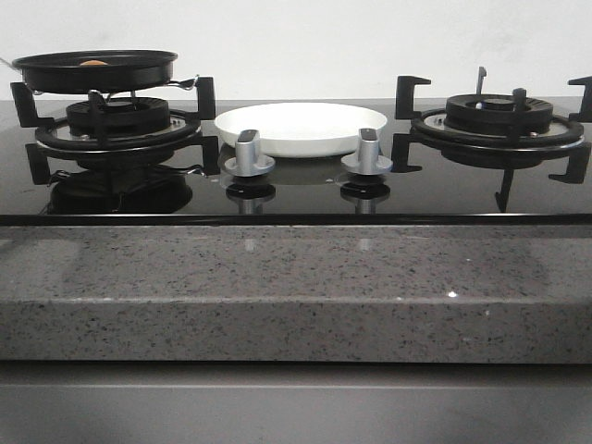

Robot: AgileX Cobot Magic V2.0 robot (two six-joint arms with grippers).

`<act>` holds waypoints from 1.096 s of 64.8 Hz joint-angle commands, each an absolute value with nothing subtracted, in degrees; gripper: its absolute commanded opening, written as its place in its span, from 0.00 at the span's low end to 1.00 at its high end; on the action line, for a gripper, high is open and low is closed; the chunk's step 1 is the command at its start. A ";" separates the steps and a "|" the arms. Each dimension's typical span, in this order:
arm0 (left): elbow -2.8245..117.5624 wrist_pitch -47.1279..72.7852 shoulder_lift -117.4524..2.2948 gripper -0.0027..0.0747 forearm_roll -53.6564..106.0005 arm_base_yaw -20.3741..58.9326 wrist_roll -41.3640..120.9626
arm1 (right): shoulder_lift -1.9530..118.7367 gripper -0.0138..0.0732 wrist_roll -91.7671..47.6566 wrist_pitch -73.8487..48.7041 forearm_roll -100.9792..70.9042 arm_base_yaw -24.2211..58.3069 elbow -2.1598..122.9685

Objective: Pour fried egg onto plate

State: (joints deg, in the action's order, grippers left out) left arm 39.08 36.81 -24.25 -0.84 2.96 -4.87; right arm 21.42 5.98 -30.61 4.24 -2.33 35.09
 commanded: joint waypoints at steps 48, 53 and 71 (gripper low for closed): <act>41.16 32.27 -30.35 0.04 -0.99 2.74 -5.59 | 28.30 0.18 6.02 -27.17 4.26 -2.69 36.97; 41.16 30.73 -30.35 0.21 -1.57 2.74 -5.59 | 28.30 0.40 6.02 -27.12 5.48 -2.69 36.97; 41.16 27.11 -30.35 0.71 -2.84 2.74 -5.59 | 28.30 0.69 6.02 -26.94 7.23 -2.69 36.97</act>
State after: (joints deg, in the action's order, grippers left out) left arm 39.08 32.21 -29.76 -2.67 2.96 -5.08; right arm 27.69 5.98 -31.42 5.95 -2.33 35.09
